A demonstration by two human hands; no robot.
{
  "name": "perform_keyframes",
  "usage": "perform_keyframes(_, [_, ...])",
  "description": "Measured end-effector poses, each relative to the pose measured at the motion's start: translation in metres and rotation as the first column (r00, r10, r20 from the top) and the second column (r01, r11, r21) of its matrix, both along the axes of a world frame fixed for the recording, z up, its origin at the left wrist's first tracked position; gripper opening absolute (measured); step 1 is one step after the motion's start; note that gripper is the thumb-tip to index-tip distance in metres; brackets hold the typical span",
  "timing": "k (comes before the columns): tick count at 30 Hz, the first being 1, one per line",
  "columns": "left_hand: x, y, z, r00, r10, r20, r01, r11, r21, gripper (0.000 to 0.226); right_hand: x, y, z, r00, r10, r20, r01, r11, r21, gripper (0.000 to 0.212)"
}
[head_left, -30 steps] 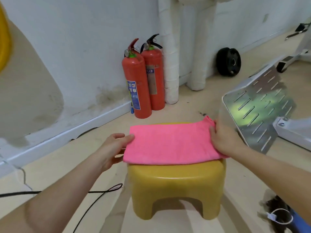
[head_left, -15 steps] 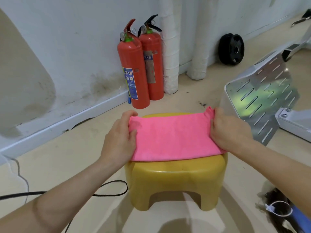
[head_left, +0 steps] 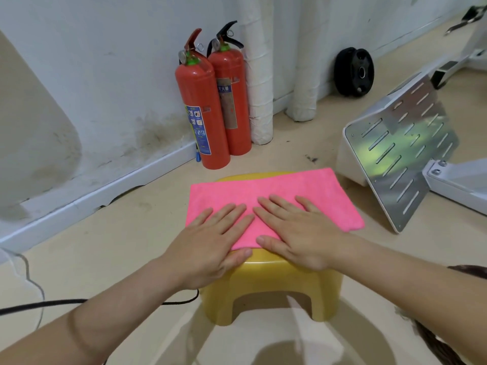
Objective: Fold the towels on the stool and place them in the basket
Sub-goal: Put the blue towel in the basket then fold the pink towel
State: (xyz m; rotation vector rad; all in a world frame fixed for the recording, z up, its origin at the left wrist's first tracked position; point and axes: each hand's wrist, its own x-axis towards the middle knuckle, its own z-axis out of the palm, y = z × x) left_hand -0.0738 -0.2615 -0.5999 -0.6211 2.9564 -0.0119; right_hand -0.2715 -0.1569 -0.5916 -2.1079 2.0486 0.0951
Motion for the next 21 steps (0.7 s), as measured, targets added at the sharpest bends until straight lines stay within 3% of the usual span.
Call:
perform_keyframes(4, [0.006,-0.005,0.001,0.999,-0.014,-0.037,0.014,1.000,-0.010,0.067,-0.025,0.004,0.005,0.998,-0.061,-0.033,0.062,0.998,0.022,0.087])
perform_keyframes(8, [0.017,-0.009,0.003,0.998,-0.039,-0.040,0.041,0.997,0.058,0.071,-0.055,0.009,0.004,0.957,-0.288,-0.023,0.289,0.956,0.059,0.087])
perform_keyframes(11, [0.022,-0.011,0.010,0.992,-0.012,-0.122,0.032,0.985,0.167,0.062,-0.063,0.011,-0.007,0.863,-0.472,0.178,0.466,0.881,0.077,0.075])
perform_keyframes(13, [0.024,-0.011,0.017,0.989,0.028,-0.145,0.006,0.973,0.229,0.073,-0.066,0.010,-0.009,0.742,-0.551,0.382,0.558,0.823,0.103,0.074])
perform_keyframes(15, [0.025,-0.008,0.018,0.988,0.033,-0.153,0.000,0.978,0.209,0.080,-0.072,0.012,-0.003,0.697,-0.551,0.458,0.585,0.807,0.082,0.074])
perform_keyframes(18, [0.027,-0.007,0.014,0.976,0.049,-0.211,-0.016,0.988,0.155,0.079,-0.077,0.019,0.020,0.788,-0.521,0.327,0.549,0.836,0.010,0.086])
perform_keyframes(21, [0.028,-0.010,0.016,0.922,0.190,-0.338,-0.103,0.961,0.258,0.062,-0.061,0.025,0.035,0.947,-0.308,0.090,0.319,0.937,-0.145,0.089])
